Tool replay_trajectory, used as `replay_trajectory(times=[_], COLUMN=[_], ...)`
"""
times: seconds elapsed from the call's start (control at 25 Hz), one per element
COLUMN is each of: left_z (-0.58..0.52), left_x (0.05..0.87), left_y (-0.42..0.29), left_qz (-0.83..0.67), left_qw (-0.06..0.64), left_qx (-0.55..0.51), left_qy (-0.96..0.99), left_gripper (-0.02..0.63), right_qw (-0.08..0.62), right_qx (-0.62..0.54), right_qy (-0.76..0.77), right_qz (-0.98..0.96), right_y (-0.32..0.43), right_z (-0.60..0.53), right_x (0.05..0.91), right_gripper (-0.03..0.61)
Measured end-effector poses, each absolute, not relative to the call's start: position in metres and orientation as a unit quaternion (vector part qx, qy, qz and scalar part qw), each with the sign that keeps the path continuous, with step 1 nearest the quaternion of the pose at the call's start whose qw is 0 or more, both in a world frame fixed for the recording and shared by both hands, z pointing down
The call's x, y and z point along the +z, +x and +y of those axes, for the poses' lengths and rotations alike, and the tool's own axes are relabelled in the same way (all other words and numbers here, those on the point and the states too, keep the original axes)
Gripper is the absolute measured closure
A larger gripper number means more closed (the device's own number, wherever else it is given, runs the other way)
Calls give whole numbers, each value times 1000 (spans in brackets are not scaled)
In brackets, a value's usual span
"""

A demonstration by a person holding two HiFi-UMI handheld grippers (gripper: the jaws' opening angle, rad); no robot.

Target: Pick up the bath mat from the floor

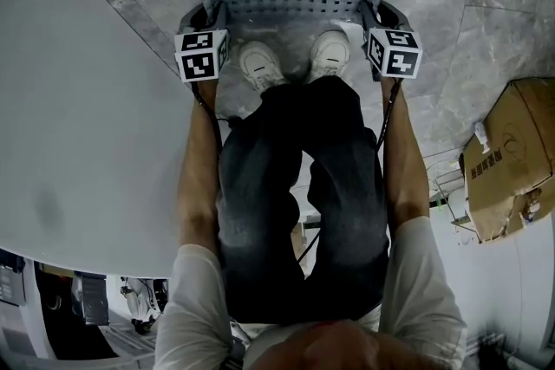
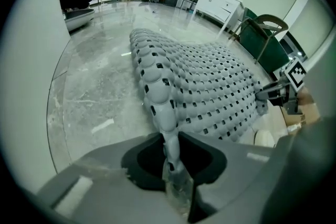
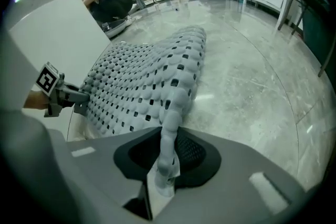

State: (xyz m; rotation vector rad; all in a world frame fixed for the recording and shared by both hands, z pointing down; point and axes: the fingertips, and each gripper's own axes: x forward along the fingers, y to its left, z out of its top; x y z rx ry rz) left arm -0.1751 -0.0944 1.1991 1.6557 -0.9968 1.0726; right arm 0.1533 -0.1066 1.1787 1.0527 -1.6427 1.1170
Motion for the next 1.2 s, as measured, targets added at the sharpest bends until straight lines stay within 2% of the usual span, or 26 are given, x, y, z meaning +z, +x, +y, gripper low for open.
replay_trajectory(times=[0.68,1.2], left_z=[-88,-79], left_x=[1172,1120], left_y=[-159,-153], left_qz=[-385,-371], left_qw=[461,469], left_qx=[430,432], left_qy=[674,675], left_gripper=[568,569], right_qw=[445,460], right_qx=[427,412], right_qy=[409,400], right_qz=[-672,-677], right_y=[148,148], right_z=[-113,-104], right_x=[1149,1090], right_gripper=[531,535])
